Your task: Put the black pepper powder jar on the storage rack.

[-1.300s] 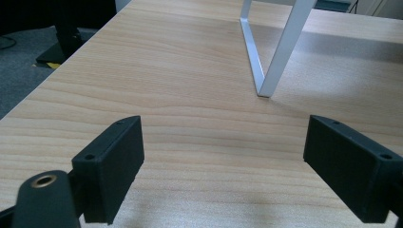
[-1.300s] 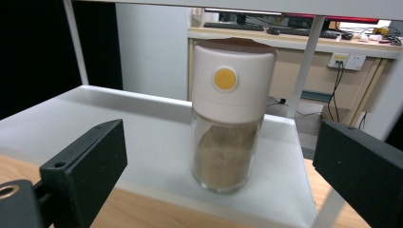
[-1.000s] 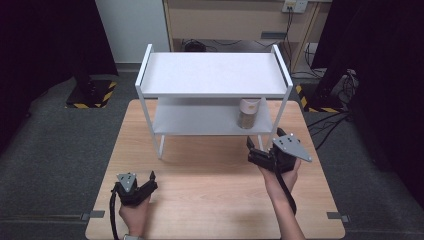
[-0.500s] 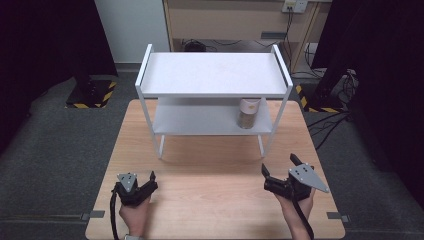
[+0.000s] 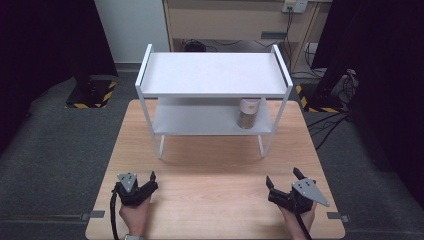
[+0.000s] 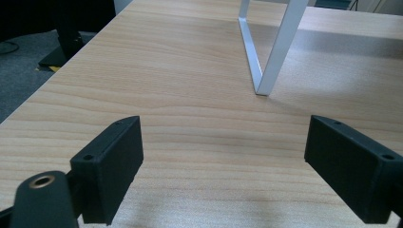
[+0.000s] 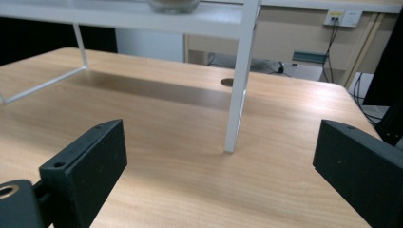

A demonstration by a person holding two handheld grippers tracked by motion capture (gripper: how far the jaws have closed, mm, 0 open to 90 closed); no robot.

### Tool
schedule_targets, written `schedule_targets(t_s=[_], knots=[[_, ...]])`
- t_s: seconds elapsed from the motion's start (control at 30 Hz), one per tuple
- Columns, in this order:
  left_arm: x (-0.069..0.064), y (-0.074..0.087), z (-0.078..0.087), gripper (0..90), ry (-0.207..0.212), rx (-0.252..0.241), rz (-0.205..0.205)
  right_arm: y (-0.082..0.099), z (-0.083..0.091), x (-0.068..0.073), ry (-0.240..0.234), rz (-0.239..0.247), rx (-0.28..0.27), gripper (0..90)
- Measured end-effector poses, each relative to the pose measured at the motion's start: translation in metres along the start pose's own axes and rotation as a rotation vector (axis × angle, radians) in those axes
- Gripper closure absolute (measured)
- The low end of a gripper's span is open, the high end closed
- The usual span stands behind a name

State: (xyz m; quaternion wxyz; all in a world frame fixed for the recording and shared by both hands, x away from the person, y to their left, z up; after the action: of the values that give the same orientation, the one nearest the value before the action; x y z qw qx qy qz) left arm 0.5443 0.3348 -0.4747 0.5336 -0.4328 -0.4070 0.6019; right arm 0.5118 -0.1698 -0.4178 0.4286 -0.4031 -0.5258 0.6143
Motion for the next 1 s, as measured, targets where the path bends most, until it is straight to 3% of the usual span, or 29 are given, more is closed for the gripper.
schedule_targets(t_s=[0.3, 0.6, 1.0], knots=[[-0.001, 0.0, -0.001, 12.2, -0.007, 0.002, -0.007, 0.034, 0.001, -0.001, -0.016, 0.007, 0.026, 4.2], [-0.002, 0.0, -0.001, 12.2, -0.009, 0.004, -0.016, 0.046, 0.005, -0.006, -0.003, -0.019, 0.031, 4.1], [-0.002, 0.0, 0.0, 12.4, 0.005, -0.007, -0.032, 0.049, 0.005, -0.004, 0.006, -0.032, 0.045, 4.2]])
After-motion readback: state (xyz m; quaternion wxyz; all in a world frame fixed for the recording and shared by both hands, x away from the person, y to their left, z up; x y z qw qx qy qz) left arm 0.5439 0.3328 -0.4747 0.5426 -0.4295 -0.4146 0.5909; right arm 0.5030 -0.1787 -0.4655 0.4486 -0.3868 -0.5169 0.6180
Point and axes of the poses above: each handheld gripper's, and its own axes: z roughly backward along the jaws, y roughly out of its underside, x roughly to its left, the point moved 6 cm from there along -z, roughly forward along the jaws, and after that the axes turned 7 degrees about -x, right-handed, at the moved point
